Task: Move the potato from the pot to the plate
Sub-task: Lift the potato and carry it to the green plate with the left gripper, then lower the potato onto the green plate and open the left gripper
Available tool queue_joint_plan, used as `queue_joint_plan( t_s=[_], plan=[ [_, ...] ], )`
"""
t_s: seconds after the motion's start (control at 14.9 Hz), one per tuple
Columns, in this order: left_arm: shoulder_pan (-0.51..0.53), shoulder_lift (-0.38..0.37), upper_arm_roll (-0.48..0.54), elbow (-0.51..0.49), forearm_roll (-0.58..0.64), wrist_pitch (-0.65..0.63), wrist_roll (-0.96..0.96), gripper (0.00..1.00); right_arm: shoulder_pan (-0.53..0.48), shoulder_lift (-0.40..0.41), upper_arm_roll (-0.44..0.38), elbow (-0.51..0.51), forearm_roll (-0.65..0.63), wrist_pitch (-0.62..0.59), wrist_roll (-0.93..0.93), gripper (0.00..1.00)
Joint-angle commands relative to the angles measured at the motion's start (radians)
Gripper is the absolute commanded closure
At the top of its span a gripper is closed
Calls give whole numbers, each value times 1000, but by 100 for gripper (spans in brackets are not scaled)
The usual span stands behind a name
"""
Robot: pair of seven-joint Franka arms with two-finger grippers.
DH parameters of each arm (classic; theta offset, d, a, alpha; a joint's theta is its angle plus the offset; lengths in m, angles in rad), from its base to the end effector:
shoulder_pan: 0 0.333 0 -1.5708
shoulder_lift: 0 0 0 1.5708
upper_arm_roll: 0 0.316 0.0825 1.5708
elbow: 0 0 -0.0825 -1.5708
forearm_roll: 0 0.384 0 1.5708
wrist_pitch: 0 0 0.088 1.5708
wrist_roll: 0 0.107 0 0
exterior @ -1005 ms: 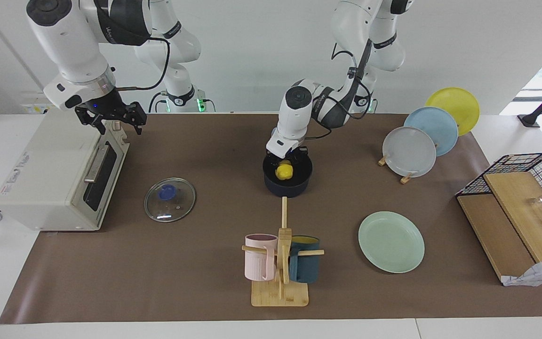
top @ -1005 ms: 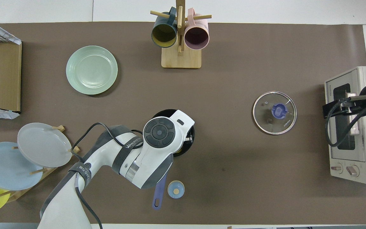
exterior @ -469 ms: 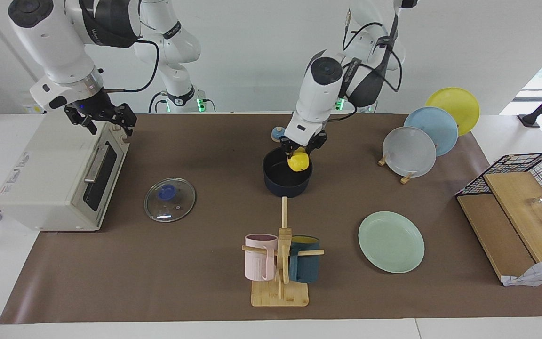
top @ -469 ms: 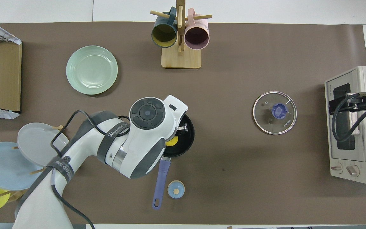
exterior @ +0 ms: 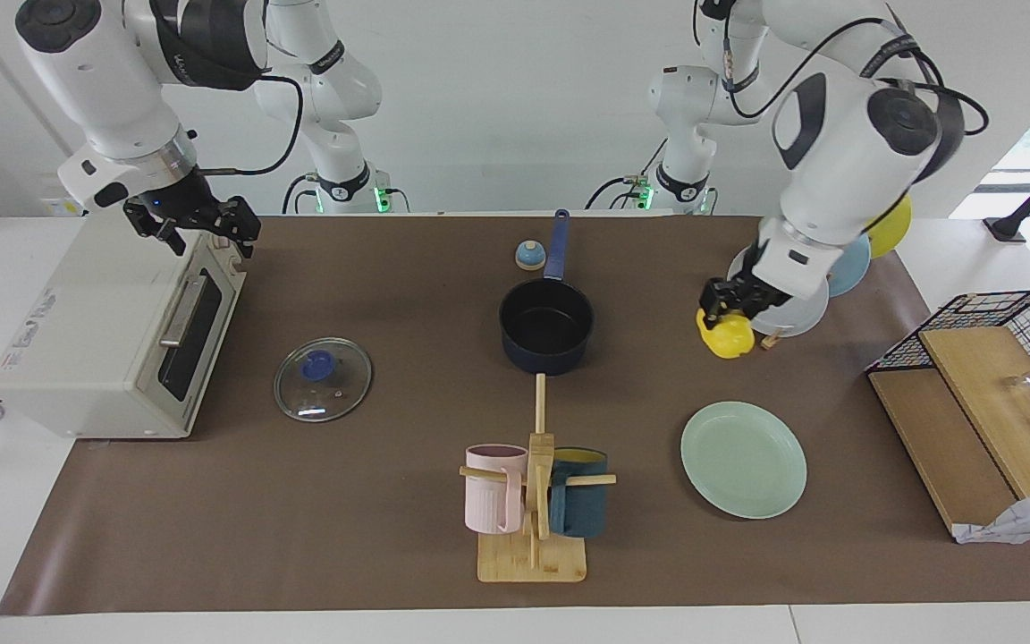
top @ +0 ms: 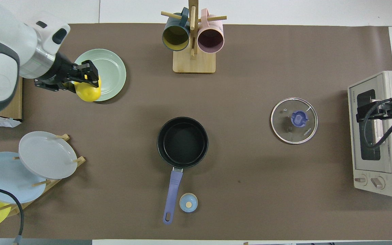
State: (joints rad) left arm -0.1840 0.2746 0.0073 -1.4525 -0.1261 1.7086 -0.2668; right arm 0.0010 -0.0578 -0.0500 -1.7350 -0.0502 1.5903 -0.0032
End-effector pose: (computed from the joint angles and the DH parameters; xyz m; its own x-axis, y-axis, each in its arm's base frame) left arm 0.6312 -0.1253 0.5286 0.9931 0.1051 -0.0511 0.1103 -0.9875 0.1128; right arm 0.5322 -0.0321 0.5803 0.9952 -0.0443 -0.0870 -0.0403 -0.9981 0.0467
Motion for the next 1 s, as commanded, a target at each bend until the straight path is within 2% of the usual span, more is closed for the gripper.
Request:
queue_joint_plan(
  t_s=[0.0, 0.27, 0.74, 0.94],
  plan=[
    [26, 141, -13, 58, 64, 127, 69, 100, -21, 4, 12, 21, 23, -6, 12, 0],
    [43, 268, -13, 52, 146, 293, 126, 100, -12, 10, 12, 35, 24, -27, 12, 0],
    [43, 264, -13, -81, 158, 419, 144, 100, -7, 9, 12, 35, 26, -29, 11, 0],
    [38, 261, -13, -89, 158, 417, 146, 100, -7, 9, 12, 34, 24, -20, 11, 0]
  ],
)
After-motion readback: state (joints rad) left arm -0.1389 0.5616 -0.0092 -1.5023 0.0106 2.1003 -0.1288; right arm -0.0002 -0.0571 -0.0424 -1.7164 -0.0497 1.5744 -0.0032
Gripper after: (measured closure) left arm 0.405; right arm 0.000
